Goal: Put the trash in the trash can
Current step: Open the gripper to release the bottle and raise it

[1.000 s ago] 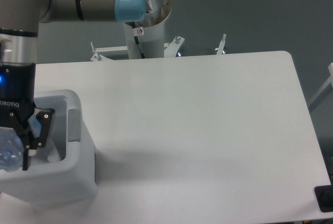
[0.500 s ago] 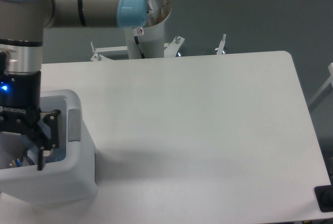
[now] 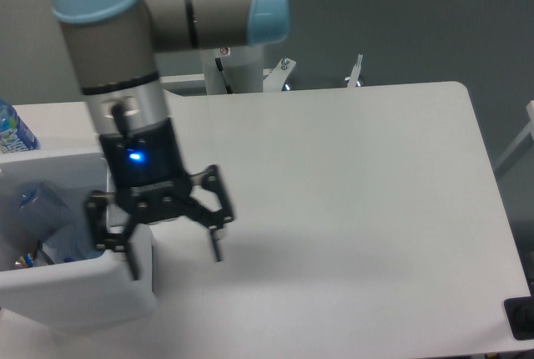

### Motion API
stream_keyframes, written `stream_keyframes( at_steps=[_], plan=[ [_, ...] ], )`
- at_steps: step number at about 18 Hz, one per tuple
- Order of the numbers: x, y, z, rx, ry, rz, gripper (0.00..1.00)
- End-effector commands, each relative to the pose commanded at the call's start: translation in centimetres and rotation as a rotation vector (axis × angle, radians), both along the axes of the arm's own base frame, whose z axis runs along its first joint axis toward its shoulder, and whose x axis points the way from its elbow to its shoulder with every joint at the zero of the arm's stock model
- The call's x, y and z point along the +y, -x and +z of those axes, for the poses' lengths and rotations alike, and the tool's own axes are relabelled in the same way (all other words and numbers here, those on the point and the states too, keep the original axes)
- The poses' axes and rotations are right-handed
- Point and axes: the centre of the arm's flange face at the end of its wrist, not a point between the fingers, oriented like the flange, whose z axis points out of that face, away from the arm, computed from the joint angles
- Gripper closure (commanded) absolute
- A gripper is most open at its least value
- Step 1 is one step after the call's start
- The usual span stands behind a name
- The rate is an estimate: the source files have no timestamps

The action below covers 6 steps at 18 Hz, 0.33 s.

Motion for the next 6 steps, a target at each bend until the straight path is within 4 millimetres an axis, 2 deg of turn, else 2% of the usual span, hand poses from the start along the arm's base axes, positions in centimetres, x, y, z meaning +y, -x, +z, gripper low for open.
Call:
stream_keyframes(
  at_steps=[4,6],
  plan=[
    [-3.5,1.4,0.8,-0.013,0.152,-0.088,0.0],
    [-4.5,2.3,1.0,-0.018,0.162,-0.078,0.0]
  ],
)
